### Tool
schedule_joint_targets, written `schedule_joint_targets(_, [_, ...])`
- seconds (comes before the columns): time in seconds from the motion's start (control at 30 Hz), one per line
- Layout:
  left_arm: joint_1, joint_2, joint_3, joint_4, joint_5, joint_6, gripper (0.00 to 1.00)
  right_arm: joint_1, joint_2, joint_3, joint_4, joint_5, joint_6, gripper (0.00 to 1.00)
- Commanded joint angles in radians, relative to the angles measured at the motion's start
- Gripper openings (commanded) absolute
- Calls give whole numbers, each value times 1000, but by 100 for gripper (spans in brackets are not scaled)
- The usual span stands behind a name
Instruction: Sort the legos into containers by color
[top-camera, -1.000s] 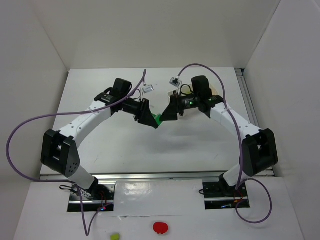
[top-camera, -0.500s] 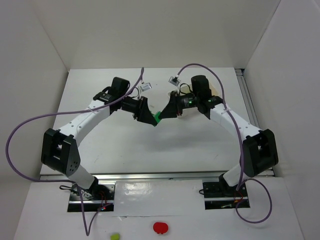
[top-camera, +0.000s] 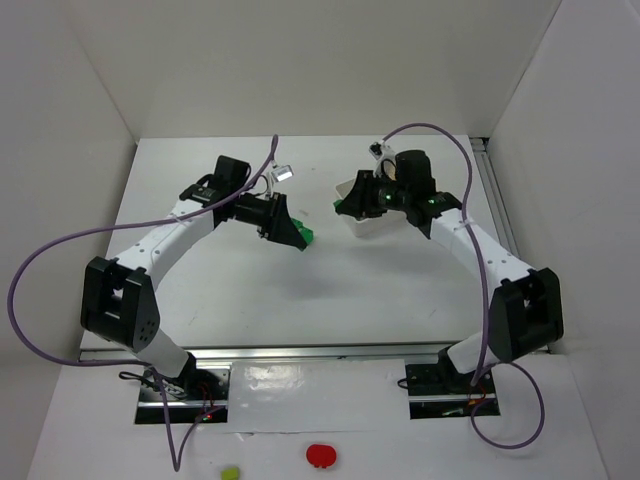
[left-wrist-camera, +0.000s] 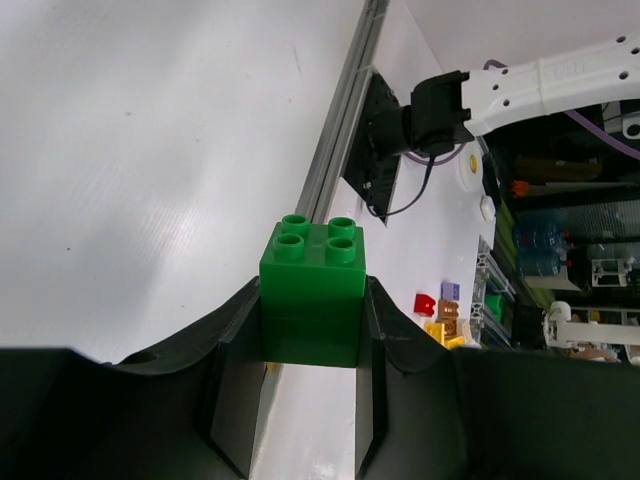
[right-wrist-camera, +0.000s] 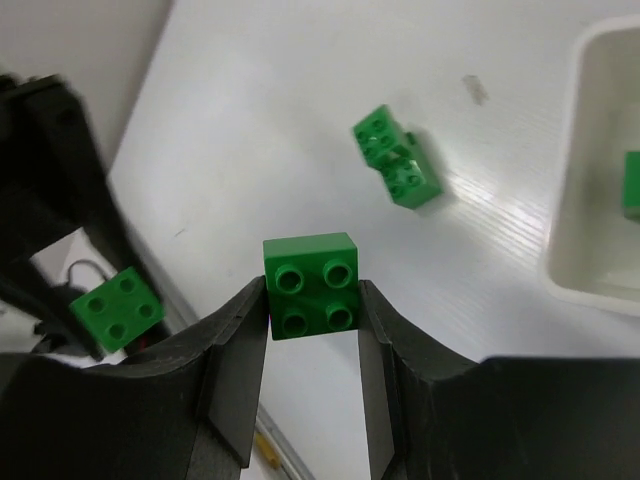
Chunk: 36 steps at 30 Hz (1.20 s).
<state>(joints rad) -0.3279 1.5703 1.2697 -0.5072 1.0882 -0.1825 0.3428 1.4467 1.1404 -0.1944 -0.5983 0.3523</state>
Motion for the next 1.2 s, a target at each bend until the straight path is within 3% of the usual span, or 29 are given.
schedule_joint_targets(0.0, [3, -20, 16, 19, -31, 2, 0, 51, 44, 99, -100, 414, 46, 12])
schedule_joint_targets(0.17, [13, 5, 16, 29, -40, -21, 0, 51, 178, 197, -158, 719, 79, 13])
schedule_joint_targets(0.5, [13, 5, 25, 29, -39, -21, 0, 61, 388, 364, -204, 834, 30, 22])
schedule_joint_targets(0.57, [13, 5, 34, 29, -30, -21, 0, 61, 418, 377, -204, 835, 21, 31])
schedule_joint_targets(0.6, [13, 14, 34, 29, -30, -21, 0, 61, 428, 390, -204, 835, 20, 49])
schedule_joint_targets(0.67, [13, 14, 34, 29, -30, -21, 0, 61, 428, 401, -218, 822, 20, 65])
schedule_joint_targets(0.8, [13, 14, 43, 29, -21, -21, 0, 61, 356, 383, -198, 781, 20, 78])
schedule_joint_targets(0.93, [13, 14, 43, 19, 6, -2, 0, 70, 258, 346, -156, 669, -4, 76])
schedule_joint_targets(1.03, [13, 14, 53, 7, 55, 21, 0, 47, 114, 209, 12, 389, -38, 75])
schedule_joint_targets(1.07, [13, 14, 53, 7, 67, 31, 0, 47, 84, 176, 57, 185, -50, 75])
schedule_joint_targets(1.17, [13, 14, 62, 7, 99, 41, 0, 32, 47, 134, 135, -175, -50, 86])
